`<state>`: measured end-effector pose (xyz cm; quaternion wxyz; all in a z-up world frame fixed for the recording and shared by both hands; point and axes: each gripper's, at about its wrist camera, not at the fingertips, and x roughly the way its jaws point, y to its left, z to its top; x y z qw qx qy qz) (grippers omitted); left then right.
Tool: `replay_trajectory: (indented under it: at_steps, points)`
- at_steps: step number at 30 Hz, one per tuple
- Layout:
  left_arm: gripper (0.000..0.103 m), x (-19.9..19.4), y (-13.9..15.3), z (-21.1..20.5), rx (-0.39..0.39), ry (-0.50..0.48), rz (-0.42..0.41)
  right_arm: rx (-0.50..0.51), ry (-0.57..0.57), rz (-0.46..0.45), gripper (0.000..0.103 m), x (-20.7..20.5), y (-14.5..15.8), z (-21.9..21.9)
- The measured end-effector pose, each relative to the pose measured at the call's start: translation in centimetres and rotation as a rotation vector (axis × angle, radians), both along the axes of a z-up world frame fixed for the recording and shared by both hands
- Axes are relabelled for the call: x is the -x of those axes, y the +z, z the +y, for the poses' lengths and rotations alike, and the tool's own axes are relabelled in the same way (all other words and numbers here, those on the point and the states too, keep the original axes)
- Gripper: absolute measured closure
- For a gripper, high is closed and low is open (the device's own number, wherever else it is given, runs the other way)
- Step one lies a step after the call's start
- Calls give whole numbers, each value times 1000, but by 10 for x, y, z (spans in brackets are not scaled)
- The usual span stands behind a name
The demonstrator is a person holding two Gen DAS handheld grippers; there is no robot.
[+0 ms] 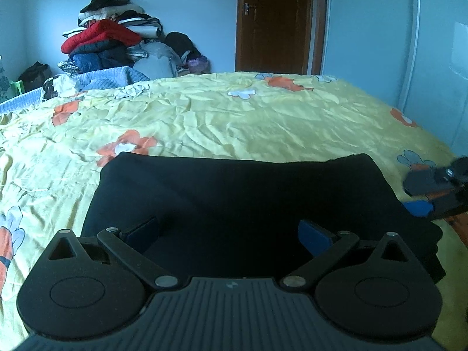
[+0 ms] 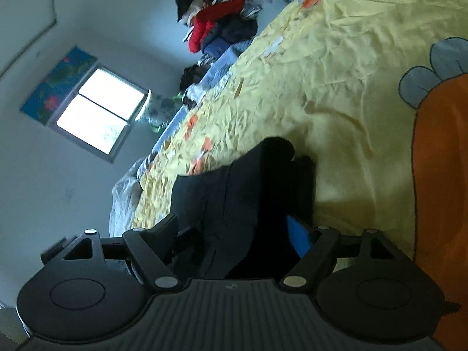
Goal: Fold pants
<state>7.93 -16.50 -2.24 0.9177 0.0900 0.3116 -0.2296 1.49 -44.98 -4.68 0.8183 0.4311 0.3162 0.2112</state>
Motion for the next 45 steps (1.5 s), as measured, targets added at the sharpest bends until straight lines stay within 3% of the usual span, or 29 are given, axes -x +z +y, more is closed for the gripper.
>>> replay_trajectory:
  at_steps: [6,7,8,9,12,17,20,23,24,26,30,31,33,35,36,38,41,45]
  points:
    - [0,-6,-3,0,54,32,40,-26,61,-27,27,-19,-2,16]
    - [0,-6,-2,0,47,29,37,-3,55,-40,44,-24,-1,20]
    - [0,-5,-1,-1,37,26,31,18,38,-36,76,-28,-2,23]
    - [0,-4,0,-1,28,23,23,53,7,-13,83,-31,-5,25]
    - [0,-3,3,2,23,23,10,46,-33,-31,85,-20,-7,27]
    - [0,-4,7,5,73,5,42,58,-113,-85,87,19,14,24]
    - [0,-7,-3,0,12,13,44,115,-143,-18,83,25,5,15]
    - [0,-4,-5,3,1,20,39,10,-130,34,80,17,-15,5]
    - [0,-3,-3,6,0,16,33,17,-127,41,79,17,-12,5]
    - [0,0,2,11,-23,14,15,119,-148,17,72,25,5,5]
    - [0,-2,4,18,-68,42,-17,531,-349,-87,68,48,56,15]
    - [0,-5,3,19,-72,50,-6,560,-325,-120,68,46,64,21]
    - [0,-10,-2,21,-66,62,25,526,-220,-164,68,35,70,35]
    - [0,-12,-7,22,-58,70,49,535,-110,-151,69,14,65,56]
    - [0,-11,-9,23,-51,70,45,593,-86,-126,69,3,60,66]
    - [0,-11,-11,23,-54,69,36,717,-74,-93,69,-16,44,79]
    - [0,-9,-12,23,-54,65,28,679,-110,-76,69,-16,46,75]
    - [0,-7,-16,24,-37,72,9,750,-89,-148,65,12,68,99]
